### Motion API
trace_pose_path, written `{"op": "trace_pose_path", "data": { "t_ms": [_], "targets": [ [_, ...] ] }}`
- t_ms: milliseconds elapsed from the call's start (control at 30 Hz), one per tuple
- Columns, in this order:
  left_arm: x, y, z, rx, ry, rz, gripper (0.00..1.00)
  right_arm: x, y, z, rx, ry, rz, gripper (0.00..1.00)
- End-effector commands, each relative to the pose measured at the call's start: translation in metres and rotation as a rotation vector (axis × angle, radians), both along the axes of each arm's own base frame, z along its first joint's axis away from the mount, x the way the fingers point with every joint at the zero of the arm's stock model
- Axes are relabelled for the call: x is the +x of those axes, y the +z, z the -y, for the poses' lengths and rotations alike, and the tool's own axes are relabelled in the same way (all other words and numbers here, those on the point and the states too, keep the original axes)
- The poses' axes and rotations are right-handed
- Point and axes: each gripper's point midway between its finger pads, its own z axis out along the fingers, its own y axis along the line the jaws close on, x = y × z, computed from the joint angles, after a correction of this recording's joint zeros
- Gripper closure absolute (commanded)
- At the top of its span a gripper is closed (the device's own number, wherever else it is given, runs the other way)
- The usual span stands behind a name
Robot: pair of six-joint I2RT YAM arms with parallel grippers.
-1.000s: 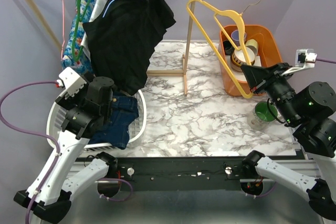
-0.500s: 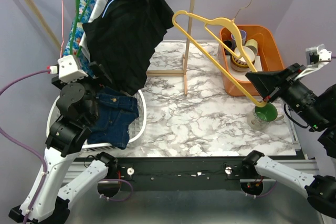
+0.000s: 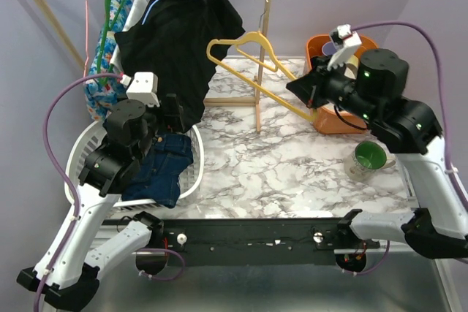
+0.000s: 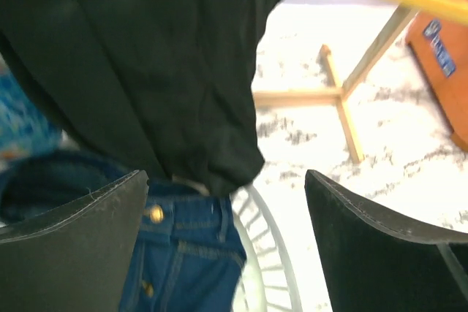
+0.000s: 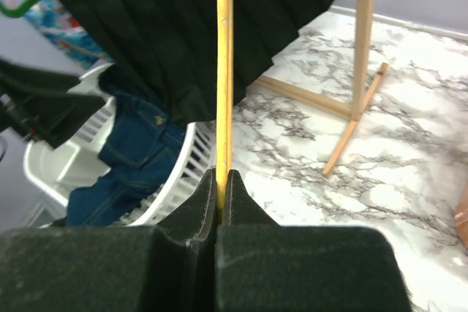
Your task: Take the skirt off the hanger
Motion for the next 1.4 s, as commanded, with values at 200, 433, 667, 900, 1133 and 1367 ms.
{"op": "trace_pose_path", "data": {
  "t_ms": [200, 433, 667, 900, 1133, 1367],
  "targets": [
    [-0.046, -0.098, -0.024, -0.199, 0.292, -0.396, 0.04, 0.062, 0.061, -0.011, 0.062, -0.166, 0.169, 0.99],
    [-0.072, -0.145, -0.042, -0.13, 0.463, -0.62, 0.04, 0.072, 0.086, -0.01, 0.123, -0.217, 0.305, 0.99],
    [-0.08, -0.157, -0.04, -0.141, 0.459, -0.655, 0.04, 0.095, 0.091, -0.022, 0.085, -0.24, 0.337, 0.99],
    [-0.088, -0.175, -0.04, -0.139, 0.457, -0.69, 0.04, 0.117, 0.078, -0.043, 0.057, -0.242, 0.301, 0.99],
    [-0.088, -0.187, -0.034, -0.143, 0.426, -0.706, 0.05, 0.133, 0.055, -0.053, -0.001, -0.283, 0.268, 0.99],
    [-0.082, -0.197, -0.025, -0.161, 0.369, -0.688, 0.35, 0.139, 0.037, -0.05, -0.079, -0.329, 0.224, 0.99]
  ]
}}
